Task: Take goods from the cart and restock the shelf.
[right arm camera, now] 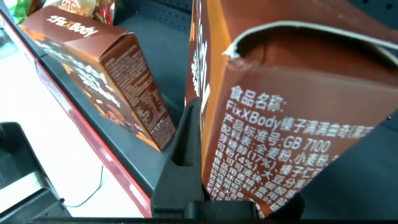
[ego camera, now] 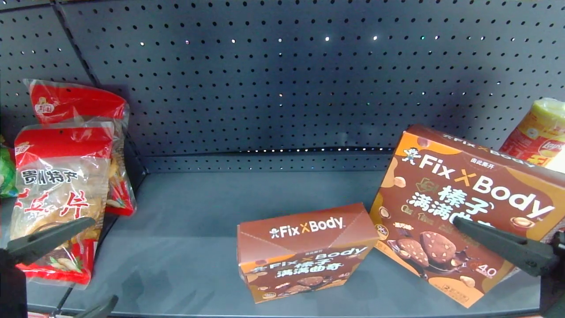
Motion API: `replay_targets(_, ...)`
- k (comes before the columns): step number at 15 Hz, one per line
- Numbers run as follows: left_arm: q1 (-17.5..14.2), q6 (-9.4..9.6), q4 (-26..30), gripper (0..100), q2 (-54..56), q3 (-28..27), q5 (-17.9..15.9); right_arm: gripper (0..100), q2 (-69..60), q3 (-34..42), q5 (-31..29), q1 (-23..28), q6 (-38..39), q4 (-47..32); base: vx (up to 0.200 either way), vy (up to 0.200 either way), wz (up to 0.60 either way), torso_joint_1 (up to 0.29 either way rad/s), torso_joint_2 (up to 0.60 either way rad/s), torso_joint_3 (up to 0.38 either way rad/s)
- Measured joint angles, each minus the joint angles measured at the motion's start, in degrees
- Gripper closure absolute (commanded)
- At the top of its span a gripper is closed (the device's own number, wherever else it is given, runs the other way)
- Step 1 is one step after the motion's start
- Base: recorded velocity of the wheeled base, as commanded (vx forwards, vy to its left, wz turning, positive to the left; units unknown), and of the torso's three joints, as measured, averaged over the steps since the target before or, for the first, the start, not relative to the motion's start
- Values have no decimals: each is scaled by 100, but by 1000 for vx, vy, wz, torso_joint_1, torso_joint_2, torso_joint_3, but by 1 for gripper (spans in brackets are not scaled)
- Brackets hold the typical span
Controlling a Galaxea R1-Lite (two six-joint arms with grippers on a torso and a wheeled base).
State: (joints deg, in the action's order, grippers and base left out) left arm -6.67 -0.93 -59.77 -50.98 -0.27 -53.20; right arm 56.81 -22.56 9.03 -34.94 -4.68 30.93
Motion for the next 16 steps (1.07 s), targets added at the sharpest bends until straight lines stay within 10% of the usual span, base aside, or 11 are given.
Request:
replay_targets(8,-518,-33,3941,0,2838,22,-15,100,-172,49,-1,-67,17,7,0,0,0,0,0,0)
replay_targets(12,-536,-77,4921,0,3930,24,2119,100,-249,77,0,-95,72,7,0,0,0,0,0,0)
replay_targets(16,-542,-60,5717,0,4390,22,3268,100,-276,77,0,-148,83,7,0,0,0,0,0,0)
